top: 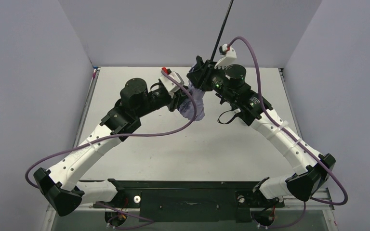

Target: Open the umbrella

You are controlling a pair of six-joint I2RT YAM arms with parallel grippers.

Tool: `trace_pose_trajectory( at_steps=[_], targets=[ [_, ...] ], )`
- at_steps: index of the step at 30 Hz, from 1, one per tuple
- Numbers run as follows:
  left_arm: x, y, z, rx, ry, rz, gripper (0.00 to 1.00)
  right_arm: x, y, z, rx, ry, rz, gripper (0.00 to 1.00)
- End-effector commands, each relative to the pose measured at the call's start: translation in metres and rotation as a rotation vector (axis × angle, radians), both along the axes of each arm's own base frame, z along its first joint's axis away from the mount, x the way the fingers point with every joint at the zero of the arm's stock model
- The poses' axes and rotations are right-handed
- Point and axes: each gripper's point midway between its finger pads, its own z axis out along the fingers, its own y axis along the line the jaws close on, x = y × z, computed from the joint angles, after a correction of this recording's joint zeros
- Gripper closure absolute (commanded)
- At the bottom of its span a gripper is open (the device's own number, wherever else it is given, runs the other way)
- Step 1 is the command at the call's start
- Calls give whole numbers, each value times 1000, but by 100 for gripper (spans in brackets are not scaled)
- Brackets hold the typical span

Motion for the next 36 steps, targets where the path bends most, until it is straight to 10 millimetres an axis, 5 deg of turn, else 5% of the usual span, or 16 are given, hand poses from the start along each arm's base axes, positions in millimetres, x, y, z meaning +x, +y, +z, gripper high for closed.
trace_pose_trajectory(
  at_steps=[1,11,14,20,31,36],
  targets=[
    [15,9,-5,45,16,94,73,-17,-1,71,158,-160,57,100],
    [12,-1,2,20,25,61,66,-23,10,63,157,-147,96,100],
    [16,-4,-5,64,16,84,72,-25,14,67,171,-150,117,100],
    [41,16,-23,154,34,256,100,-30,16,69,164,-167,162,100],
    [72,59,-26,48,170,396,100,-43,18,57,118,-197,271,100],
    [46,59,2,-131,139,180,98,-26,3,52,113,-175,166,100]
  ],
)
